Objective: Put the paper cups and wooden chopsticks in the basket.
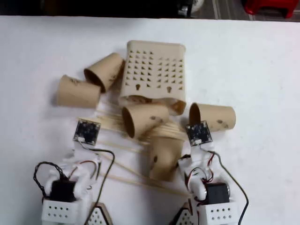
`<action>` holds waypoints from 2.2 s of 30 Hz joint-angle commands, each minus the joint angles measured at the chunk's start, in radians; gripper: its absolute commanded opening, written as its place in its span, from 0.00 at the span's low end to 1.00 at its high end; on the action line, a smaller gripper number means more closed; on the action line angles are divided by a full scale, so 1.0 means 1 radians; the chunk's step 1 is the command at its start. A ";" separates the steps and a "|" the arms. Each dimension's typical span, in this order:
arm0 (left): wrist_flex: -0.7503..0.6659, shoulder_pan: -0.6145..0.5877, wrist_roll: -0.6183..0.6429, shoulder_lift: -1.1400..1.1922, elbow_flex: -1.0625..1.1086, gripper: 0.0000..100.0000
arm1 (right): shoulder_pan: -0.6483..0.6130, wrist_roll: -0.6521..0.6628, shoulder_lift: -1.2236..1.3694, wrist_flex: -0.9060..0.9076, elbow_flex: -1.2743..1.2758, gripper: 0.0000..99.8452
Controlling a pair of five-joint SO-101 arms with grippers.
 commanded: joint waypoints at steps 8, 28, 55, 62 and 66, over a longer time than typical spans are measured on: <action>0.006 -0.001 -0.009 -0.007 -0.005 0.03 | 0.010 0.003 -0.013 0.004 0.009 0.02; 0.006 0.002 -0.011 -0.007 -0.005 0.03 | 0.010 0.003 -0.013 0.004 0.009 0.02; -0.028 -0.090 -0.295 -0.008 -0.180 0.02 | 0.111 0.284 -0.013 -0.044 -0.350 0.02; -0.029 -0.088 -0.296 -0.008 -0.167 0.03 | 0.107 0.338 0.004 -0.145 -0.502 0.18; -0.029 -0.088 -0.296 -0.008 -0.167 0.03 | 0.050 0.336 0.145 -0.229 -0.509 0.19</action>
